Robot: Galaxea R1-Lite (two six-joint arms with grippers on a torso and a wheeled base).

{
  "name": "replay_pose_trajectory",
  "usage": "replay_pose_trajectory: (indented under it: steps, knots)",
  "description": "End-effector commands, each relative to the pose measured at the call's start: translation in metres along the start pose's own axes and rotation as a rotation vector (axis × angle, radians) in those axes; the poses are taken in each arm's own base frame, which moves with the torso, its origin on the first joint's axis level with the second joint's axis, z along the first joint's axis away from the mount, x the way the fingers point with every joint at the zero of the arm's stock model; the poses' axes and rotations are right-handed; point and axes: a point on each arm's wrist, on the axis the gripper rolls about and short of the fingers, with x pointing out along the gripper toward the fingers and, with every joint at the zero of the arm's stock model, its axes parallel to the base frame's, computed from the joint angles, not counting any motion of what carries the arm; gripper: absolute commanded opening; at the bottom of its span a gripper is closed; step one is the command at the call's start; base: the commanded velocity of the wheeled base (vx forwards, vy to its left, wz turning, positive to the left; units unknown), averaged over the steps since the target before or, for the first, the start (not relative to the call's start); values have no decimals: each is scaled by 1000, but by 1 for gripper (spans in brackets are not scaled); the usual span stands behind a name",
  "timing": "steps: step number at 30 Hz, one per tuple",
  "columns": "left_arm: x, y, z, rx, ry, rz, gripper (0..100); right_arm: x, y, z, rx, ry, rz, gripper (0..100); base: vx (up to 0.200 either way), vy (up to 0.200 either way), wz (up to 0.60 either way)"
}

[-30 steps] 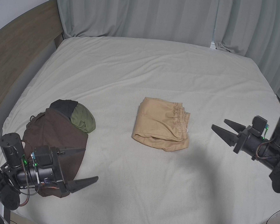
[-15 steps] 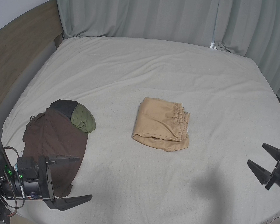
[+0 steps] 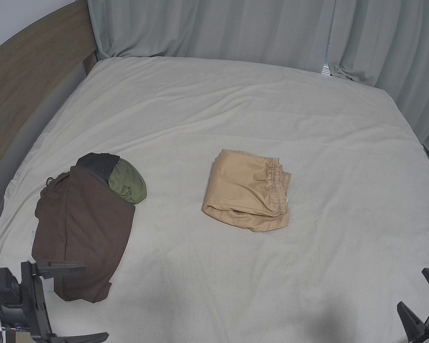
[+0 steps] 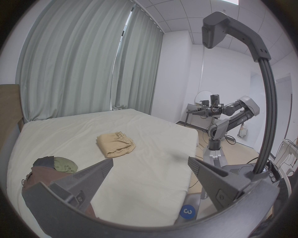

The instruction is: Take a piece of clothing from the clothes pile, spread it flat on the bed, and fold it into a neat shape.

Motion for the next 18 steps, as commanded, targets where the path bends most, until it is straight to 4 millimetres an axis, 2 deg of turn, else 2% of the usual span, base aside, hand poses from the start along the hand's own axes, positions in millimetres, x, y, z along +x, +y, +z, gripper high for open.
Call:
replay_pose_trajectory:
  steps: [1, 3, 6, 8, 13, 15, 16, 18]
  knots:
    - [-38, -31, -3, 78, -77, 94, 100, -32, 15, -24, 20, -101, -26, 100, 0, 0, 0]
    - [-43, -36, -5, 77, -79, 100, 100, -34, 16, -27, 19, -106, -30, 100, 0, 0, 0]
    - [-57, -53, -17, 68, -83, 123, 100, -40, 17, -39, 27, -95, -64, 100, 0, 0, 0]
    - [-64, -63, -25, 55, -86, 146, 100, -41, 16, -46, 42, -55, -159, 100, 0, 0, 0]
    - [-78, -80, -46, 36, -118, 244, 100, -43, 10, -45, 30, -44, -422, 100, 0, 0, 0]
    - [-78, -81, -46, 36, -121, 261, 100, -43, 10, -45, 26, -44, -428, 100, 0, 0, 0]
    - [-78, -78, -43, 22, -130, 336, 100, -43, 10, -51, 3, 5, -433, 100, 0, 0, 0]
    - [-79, -76, -42, -2, -137, 407, 100, -43, 10, -52, 4, 17, -430, 100, 0, 0, 0]
